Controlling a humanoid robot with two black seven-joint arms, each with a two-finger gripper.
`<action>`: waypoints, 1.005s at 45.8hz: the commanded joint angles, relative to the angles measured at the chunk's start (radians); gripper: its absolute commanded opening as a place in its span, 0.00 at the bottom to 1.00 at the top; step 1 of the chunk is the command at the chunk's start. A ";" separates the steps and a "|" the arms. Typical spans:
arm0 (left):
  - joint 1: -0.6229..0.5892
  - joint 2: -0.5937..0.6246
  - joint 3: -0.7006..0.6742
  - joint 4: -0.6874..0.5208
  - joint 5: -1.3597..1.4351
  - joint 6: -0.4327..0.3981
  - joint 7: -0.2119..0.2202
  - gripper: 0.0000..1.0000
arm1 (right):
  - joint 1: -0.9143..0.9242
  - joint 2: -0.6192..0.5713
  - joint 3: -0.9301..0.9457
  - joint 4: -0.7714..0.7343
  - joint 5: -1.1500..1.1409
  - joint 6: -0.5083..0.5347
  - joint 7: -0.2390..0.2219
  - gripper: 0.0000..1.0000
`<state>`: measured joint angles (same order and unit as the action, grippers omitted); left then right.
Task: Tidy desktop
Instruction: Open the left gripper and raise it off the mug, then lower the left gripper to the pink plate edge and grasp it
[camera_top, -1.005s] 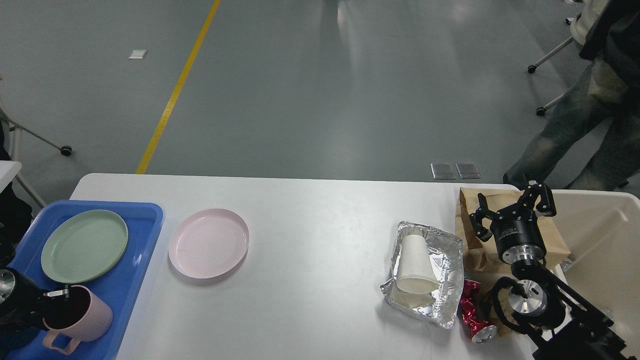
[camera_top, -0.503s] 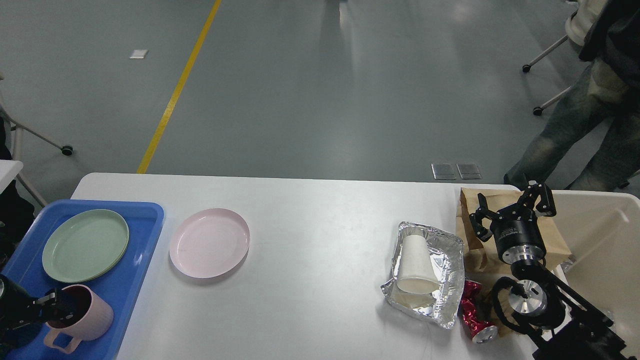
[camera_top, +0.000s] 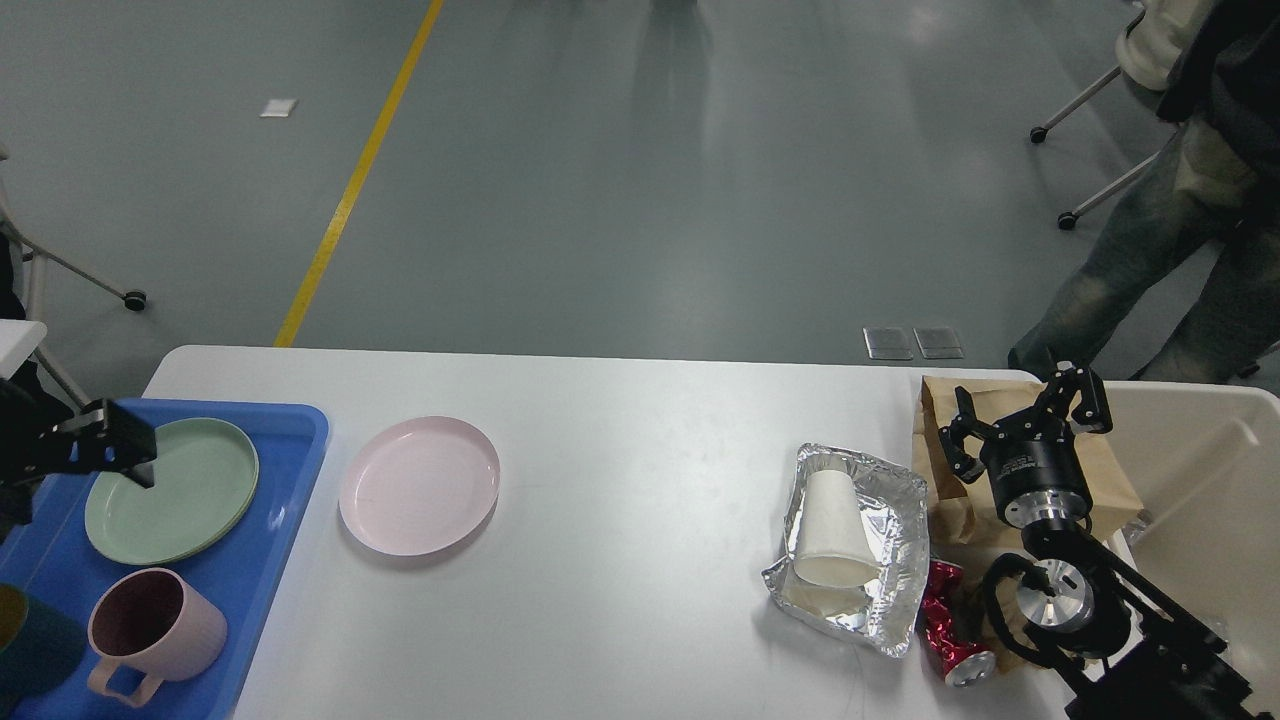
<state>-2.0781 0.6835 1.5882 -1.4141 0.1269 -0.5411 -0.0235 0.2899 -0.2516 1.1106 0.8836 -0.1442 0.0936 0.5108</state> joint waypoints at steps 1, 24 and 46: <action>-0.166 -0.162 0.035 -0.135 -0.102 0.001 -0.001 0.95 | 0.000 0.000 0.000 0.000 0.000 0.000 0.000 1.00; -0.462 -0.496 -0.079 -0.332 -0.418 -0.028 -0.001 0.95 | 0.000 0.000 0.000 0.000 0.002 0.000 0.000 1.00; -0.286 -0.472 -0.063 -0.276 -0.478 0.065 -0.003 0.94 | 0.000 0.000 0.000 0.000 0.000 0.000 0.000 1.00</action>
<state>-2.4274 0.2019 1.5129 -1.7114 -0.2929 -0.5353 -0.0284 0.2899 -0.2516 1.1106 0.8836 -0.1438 0.0936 0.5108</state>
